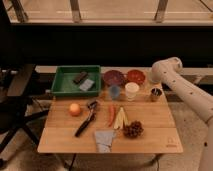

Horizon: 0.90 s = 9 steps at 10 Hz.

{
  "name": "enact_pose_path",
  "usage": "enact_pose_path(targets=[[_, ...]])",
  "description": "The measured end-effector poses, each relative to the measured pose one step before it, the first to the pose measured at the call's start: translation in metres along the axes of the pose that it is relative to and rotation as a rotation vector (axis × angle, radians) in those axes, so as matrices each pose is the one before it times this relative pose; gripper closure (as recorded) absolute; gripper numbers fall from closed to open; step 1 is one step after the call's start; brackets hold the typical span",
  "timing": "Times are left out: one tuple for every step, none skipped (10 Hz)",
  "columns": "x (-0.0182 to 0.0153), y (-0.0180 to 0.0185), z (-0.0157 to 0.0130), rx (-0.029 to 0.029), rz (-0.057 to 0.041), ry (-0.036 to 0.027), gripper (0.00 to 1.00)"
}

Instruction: Stack bowls on top of each other

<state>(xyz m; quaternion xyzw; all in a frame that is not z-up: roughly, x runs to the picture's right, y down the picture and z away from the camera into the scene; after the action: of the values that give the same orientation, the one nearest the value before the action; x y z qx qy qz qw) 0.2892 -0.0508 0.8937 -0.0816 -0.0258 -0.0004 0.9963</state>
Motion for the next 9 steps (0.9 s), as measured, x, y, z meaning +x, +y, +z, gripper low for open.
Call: enact_pose_path(targets=[[-0.00065,0.00032,0.00068,-0.00148,-0.00007,-0.00109,0.35],[-0.00066,-0.00059,-0.00027,0.00074,-0.00032,-0.00074,0.35],[0.00066,0.00075,0.00029,-0.00066,0.00033,-0.00007,0.35],[0.00013,-0.00064,0.00005,0.00412,-0.00184,-0.00349,0.35],[0.00335,-0.00136,0.00381,0.02368,-0.01351,-0.02658,0.35],[0.01002,-0.00007,0.00463,0.02005,-0.03073,-0.00736,0.35],[0.00137,-0.00091,0.00424,0.01043,-0.02151,-0.00214,0.35],[0.00149,-0.00097,0.00369,0.00773,-0.01168,0.00077,0.35],[0.00189,-0.0018,0.00669,0.00906,-0.0179,0.00324,0.35]])
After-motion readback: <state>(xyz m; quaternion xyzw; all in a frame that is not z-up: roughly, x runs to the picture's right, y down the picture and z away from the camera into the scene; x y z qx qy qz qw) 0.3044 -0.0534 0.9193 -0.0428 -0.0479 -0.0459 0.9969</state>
